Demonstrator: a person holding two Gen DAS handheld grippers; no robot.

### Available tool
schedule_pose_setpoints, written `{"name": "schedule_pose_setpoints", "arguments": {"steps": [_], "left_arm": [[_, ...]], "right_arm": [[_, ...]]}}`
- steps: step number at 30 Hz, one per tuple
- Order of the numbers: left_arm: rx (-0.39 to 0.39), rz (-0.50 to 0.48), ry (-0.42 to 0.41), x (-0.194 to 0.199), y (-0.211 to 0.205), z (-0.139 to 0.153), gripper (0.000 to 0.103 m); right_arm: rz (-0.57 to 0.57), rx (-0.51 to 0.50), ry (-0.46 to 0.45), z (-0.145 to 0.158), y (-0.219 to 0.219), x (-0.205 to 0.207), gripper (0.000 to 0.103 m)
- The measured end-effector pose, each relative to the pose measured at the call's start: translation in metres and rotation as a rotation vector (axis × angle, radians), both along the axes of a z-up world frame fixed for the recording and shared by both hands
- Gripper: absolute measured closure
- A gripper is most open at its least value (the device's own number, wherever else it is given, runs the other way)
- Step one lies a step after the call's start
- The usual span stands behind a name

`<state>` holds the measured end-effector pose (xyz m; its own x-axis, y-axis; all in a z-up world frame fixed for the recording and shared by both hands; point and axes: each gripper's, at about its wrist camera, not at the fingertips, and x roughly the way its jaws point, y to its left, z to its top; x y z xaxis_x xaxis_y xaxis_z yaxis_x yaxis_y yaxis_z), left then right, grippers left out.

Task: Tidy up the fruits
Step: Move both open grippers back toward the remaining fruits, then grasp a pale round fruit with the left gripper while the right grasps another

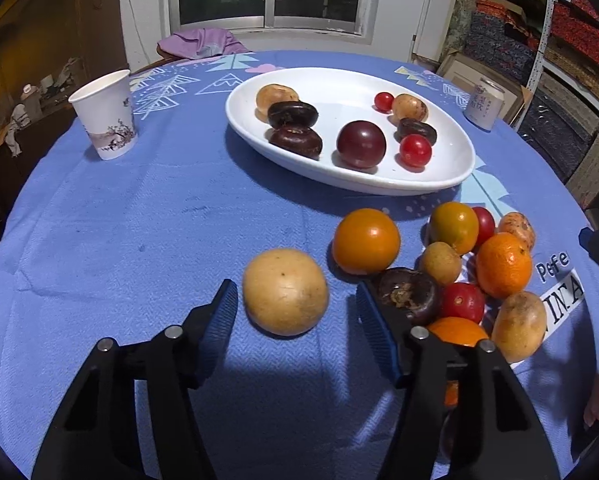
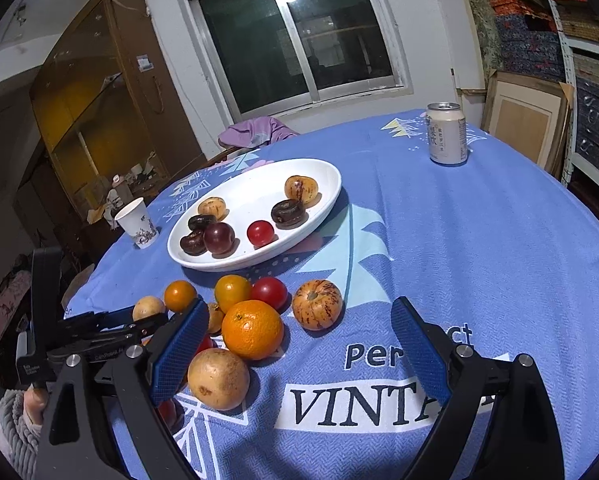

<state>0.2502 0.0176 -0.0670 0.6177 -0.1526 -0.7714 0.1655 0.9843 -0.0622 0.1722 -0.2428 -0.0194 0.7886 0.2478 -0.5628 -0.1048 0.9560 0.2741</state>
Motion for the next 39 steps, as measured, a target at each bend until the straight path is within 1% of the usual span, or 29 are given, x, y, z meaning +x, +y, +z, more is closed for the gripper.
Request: {"name": "schedule_pose_setpoints", "arguments": {"steps": [2, 3, 5, 7, 9, 12, 14, 16, 17, 21, 24, 29, 30, 31, 35, 39], "left_arm": [[-0.009, 0.001, 0.004, 0.001, 0.001, -0.001, 0.045], [-0.012, 0.000, 0.006, 0.001, 0.001, -0.001, 0.049], [-0.013, 0.008, 0.006, 0.001, 0.003, -0.001, 0.053], [-0.010, 0.022, 0.008, 0.002, 0.005, -0.002, 0.061], [-0.014, 0.026, 0.011, 0.002, 0.006, -0.002, 0.061], [0.026, 0.026, -0.004, -0.001, 0.002, -0.002, 0.061], [0.047, 0.027, -0.013, -0.002, 0.000, -0.002, 0.061], [0.057, 0.038, -0.016, -0.003, 0.001, -0.002, 0.061], [0.062, 0.045, -0.016, -0.003, 0.002, -0.002, 0.061], [0.080, 0.064, -0.018, -0.003, 0.004, -0.002, 0.061], [0.097, 0.066, -0.024, -0.005, 0.002, -0.002, 0.061], [0.109, 0.068, -0.027, -0.006, 0.001, -0.002, 0.061], [0.110, 0.068, -0.027, -0.006, 0.001, -0.002, 0.061], [0.113, 0.069, -0.028, -0.006, 0.001, -0.002, 0.061], [0.118, 0.068, -0.030, -0.007, 0.000, -0.002, 0.061], [0.088, 0.063, -0.033, -0.009, 0.003, 0.001, 0.061]], "right_arm": [[0.021, -0.021, 0.000, 0.000, 0.005, -0.001, 0.010], [0.034, -0.032, 0.003, -0.001, 0.008, -0.001, 0.010], [0.073, -0.063, 0.013, -0.002, 0.017, -0.002, 0.010], [0.129, -0.107, 0.036, -0.006, 0.029, -0.002, 0.010], [0.179, -0.151, 0.048, -0.009, 0.042, -0.003, 0.013], [0.218, -0.187, 0.052, -0.011, 0.052, -0.006, 0.019], [0.231, -0.184, 0.068, -0.014, 0.053, -0.006, 0.025], [0.240, -0.182, 0.086, -0.016, 0.055, -0.006, 0.037], [0.248, -0.181, 0.098, -0.018, 0.056, -0.005, 0.039], [0.271, -0.188, 0.108, -0.020, 0.061, -0.005, 0.040], [0.292, -0.193, 0.136, -0.023, 0.064, -0.002, 0.040], [0.331, -0.177, 0.162, -0.027, 0.067, 0.000, 0.051], [0.343, -0.171, 0.171, -0.028, 0.069, 0.001, 0.055], [0.350, -0.169, 0.179, -0.029, 0.070, 0.002, 0.057], [0.357, -0.154, 0.192, -0.030, 0.069, 0.003, 0.057], [0.360, -0.115, 0.198, -0.030, 0.064, 0.005, 0.058]]}}
